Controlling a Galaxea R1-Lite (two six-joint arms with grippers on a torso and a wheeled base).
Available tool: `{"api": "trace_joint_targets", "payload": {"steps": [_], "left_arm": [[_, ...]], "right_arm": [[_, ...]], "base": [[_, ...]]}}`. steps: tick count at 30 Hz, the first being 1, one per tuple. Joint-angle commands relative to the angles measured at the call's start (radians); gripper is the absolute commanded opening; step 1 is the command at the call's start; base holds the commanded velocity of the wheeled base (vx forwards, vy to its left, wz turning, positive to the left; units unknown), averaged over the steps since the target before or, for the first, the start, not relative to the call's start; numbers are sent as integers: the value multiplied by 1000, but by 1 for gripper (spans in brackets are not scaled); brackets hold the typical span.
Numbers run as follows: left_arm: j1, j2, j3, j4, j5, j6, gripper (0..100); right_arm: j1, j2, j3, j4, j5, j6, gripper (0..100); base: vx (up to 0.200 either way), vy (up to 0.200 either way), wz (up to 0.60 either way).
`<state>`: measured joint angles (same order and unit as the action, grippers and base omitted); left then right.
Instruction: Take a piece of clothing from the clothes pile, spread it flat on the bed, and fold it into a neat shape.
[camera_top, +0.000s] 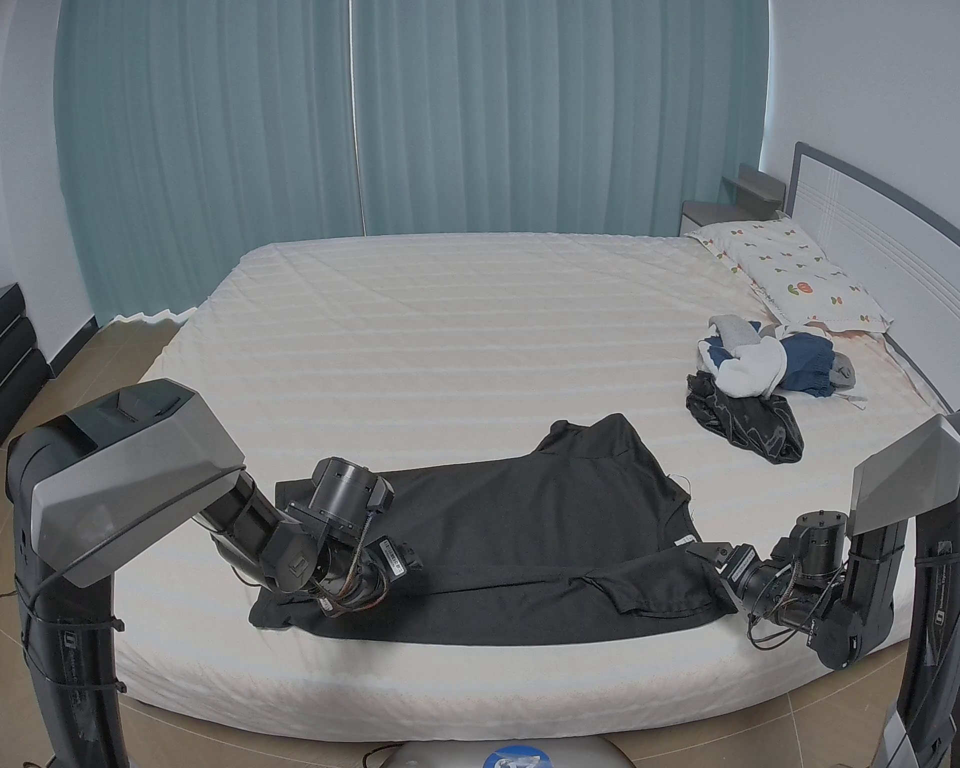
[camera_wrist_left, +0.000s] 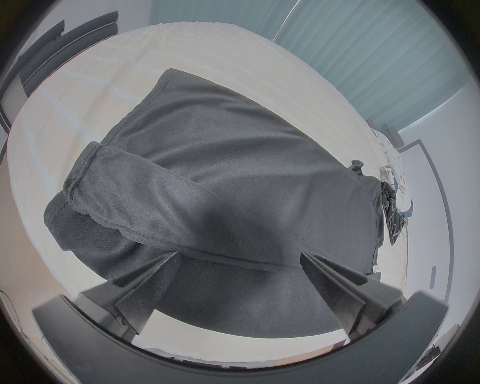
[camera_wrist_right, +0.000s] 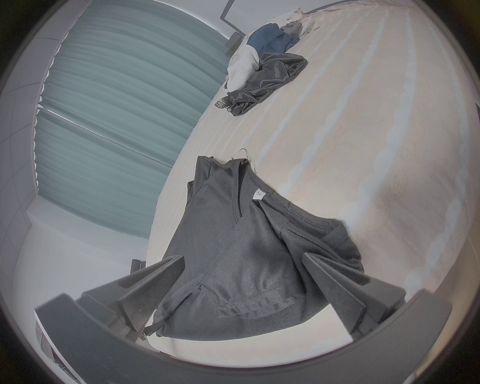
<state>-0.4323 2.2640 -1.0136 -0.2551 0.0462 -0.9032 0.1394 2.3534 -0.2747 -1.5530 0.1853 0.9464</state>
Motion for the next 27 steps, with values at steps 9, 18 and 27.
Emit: {"api": "trace_joint_targets", "payload": {"steps": [9, 18, 27], "left_arm": [[3, -21, 27, 23, 3, 6, 100], [9, 5, 7, 16, 11, 13, 100], [67, 29, -69, 14, 14, 26, 100]], "right_arm": [[3, 6, 0, -12, 0, -1, 100], [8, 3, 0, -12, -1, 0, 100], [8, -2, -3, -13, -1, 0, 100]], "base": [[0, 0, 0], [0, 0, 0], [0, 0, 0]]}}
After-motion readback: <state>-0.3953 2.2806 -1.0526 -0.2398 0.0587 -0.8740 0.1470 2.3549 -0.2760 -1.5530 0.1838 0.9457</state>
